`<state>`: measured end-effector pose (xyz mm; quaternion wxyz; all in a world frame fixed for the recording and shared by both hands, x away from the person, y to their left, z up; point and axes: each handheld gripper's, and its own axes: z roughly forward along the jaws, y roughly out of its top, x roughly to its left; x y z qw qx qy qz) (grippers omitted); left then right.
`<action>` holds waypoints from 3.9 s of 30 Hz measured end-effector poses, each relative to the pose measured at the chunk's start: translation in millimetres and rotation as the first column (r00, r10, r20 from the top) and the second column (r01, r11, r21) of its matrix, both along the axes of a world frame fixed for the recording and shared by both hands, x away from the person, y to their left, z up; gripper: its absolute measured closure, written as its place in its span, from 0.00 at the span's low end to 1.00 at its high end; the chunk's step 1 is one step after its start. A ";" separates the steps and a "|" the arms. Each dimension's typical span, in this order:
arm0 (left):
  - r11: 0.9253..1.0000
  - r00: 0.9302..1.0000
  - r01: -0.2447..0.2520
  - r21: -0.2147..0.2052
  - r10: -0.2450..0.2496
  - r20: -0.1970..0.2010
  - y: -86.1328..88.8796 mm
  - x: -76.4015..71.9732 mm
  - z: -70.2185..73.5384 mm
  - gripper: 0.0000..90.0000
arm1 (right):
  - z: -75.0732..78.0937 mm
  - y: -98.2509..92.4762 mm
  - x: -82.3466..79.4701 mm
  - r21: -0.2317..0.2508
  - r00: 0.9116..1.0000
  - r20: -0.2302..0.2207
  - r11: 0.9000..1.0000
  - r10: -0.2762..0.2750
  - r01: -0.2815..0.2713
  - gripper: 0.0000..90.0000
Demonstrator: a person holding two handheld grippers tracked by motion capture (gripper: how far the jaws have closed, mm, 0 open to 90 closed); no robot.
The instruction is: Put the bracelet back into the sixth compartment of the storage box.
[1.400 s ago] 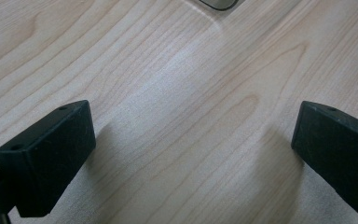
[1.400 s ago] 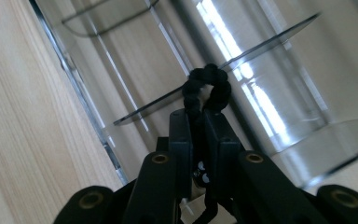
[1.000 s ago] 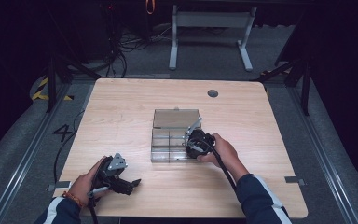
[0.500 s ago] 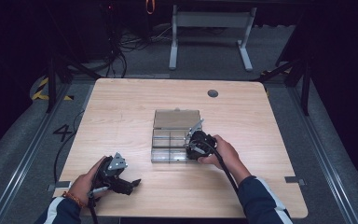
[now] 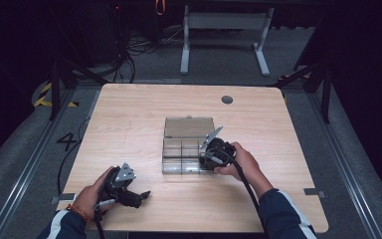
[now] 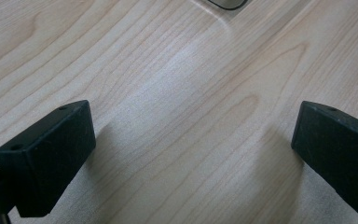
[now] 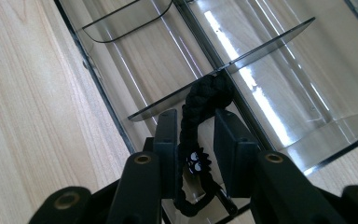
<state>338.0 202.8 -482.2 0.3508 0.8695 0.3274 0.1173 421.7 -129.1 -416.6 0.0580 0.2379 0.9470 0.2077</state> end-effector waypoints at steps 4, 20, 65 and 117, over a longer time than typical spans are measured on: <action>1.000 1.000 0.000 0.000 0.000 0.000 0.0 0.0 0.0 0.00 | 3.0 -1.0 -2.5 0.002 1.000 0.012 1.000 0.003 -0.003 0.79; 1.000 1.000 0.000 0.000 0.000 0.000 0.0 0.0 0.0 0.00 | 16.7 -8.1 -11.9 0.006 0.998 0.063 1.000 0.023 -0.024 0.75; 1.000 1.000 0.000 0.000 0.000 0.000 0.0 0.0 0.0 0.00 | 38.9 -46.3 -48.6 -0.036 0.987 0.152 0.998 0.051 -0.046 0.72; 1.000 1.000 0.000 0.000 0.000 0.000 0.0 0.0 0.0 0.00 | 15.9 -132.9 -79.3 -0.038 0.980 0.195 0.998 -0.048 0.056 0.55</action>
